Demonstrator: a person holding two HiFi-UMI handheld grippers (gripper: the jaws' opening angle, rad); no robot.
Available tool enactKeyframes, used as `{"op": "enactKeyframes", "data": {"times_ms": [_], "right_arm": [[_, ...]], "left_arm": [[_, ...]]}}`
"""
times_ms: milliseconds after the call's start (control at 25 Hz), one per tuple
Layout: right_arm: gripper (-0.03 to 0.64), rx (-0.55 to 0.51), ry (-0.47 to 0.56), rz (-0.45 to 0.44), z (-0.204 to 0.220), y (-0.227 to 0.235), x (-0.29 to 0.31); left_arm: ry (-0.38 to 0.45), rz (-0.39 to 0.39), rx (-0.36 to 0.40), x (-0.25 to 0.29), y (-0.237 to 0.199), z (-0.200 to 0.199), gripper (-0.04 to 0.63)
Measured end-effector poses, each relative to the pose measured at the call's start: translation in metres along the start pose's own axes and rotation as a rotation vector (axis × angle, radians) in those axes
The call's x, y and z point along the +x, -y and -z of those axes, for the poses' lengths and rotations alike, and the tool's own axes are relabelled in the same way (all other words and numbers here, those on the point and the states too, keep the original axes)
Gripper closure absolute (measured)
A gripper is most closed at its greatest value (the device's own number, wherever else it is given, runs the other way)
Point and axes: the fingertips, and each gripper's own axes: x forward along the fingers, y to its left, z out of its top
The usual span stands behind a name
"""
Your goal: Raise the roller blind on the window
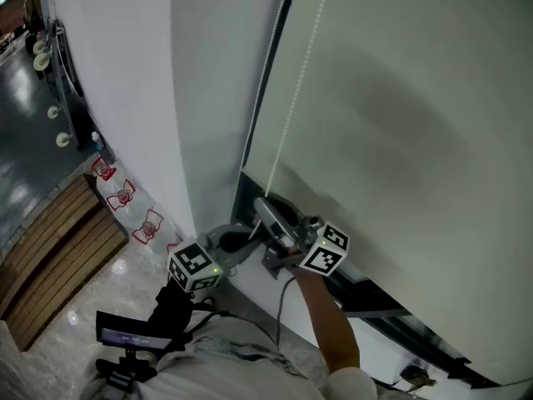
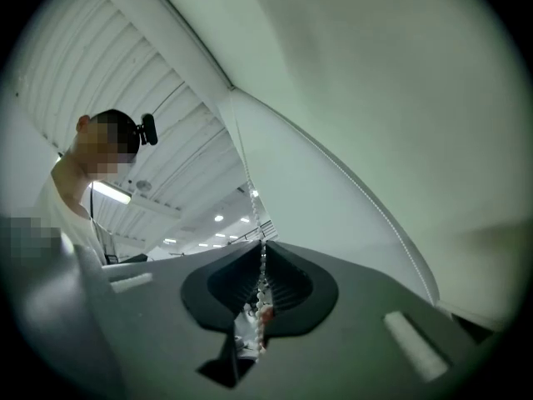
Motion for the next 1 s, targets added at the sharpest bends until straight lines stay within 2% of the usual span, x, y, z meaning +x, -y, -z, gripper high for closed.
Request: {"op": "enactKeyframes", "data": {"times_ms": [120,240,360,480,720,1000], "right_arm": [[0.6,-0.055,-0.048,0.017,-0.003,-0.002,0.005],[0.585,-0.064,-0.043,-0.017,-0.02,-0.007,0.014],[0.507,-0.099,-0.025,-0.041,-0.047,-0.013,0.028],[0.481,-0.166,-0.032,-0.073,-0.074,-0.021,0.048],[0.469,-0.307,-0.012,-0.168,-0.14,-0.052,0.092],[0.478,-0.411,0.038,-0.324,-0.214,-0.097,0.128]], "left_arm": [[0.015,0.009,0.02,0.0,0.003,-0.006,0.597],[0.01,0.021,0.032,0.001,0.006,-0.004,0.597],[-0.004,0.028,0.05,0.004,0.008,-0.002,0.597],[-0.007,0.033,0.056,0.005,0.009,-0.002,0.597],[-0.011,0.035,0.061,0.007,0.008,-0.002,0.597],[-0.018,0.032,0.062,0.007,0.006,0.002,0.597]]}}
